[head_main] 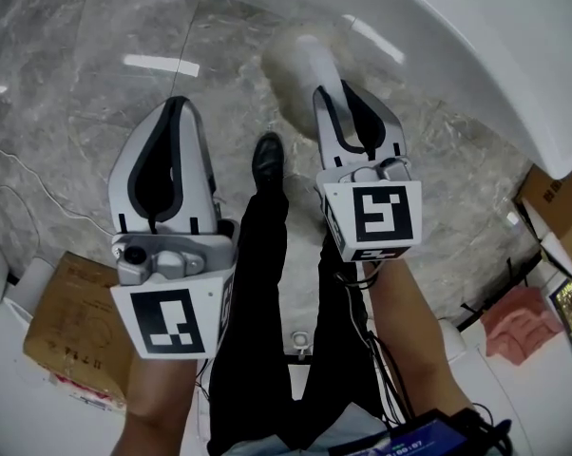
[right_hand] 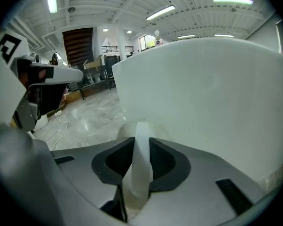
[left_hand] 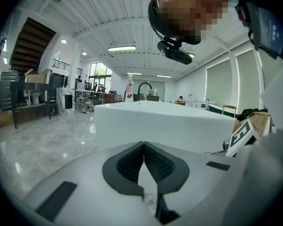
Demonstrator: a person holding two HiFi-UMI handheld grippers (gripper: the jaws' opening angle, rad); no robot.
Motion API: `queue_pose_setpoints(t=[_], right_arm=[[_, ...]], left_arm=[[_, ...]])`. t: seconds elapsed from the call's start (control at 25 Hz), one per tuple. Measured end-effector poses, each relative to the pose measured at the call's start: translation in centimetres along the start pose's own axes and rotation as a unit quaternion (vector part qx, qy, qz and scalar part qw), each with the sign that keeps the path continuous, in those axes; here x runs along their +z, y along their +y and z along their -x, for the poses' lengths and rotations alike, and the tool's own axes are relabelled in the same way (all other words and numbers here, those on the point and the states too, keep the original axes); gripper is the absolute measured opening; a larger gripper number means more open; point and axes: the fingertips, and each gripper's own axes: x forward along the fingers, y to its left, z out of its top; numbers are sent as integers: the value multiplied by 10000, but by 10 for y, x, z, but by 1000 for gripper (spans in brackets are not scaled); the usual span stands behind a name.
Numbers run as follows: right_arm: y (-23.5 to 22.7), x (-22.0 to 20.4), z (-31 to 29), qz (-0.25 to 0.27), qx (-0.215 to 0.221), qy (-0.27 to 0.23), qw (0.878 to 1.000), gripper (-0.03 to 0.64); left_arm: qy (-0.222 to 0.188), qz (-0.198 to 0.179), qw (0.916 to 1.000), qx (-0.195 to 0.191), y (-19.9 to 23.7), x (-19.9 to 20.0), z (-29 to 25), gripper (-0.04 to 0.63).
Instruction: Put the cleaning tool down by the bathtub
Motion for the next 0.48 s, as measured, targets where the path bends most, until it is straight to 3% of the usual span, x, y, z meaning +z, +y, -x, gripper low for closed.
queue_pose_setpoints(t=[0.48], right_arm=[[-1,-48,-53,-3,39,109,9999,101]], left_arm=[[17,-43,10000,-35,13,-42,-28,17]])
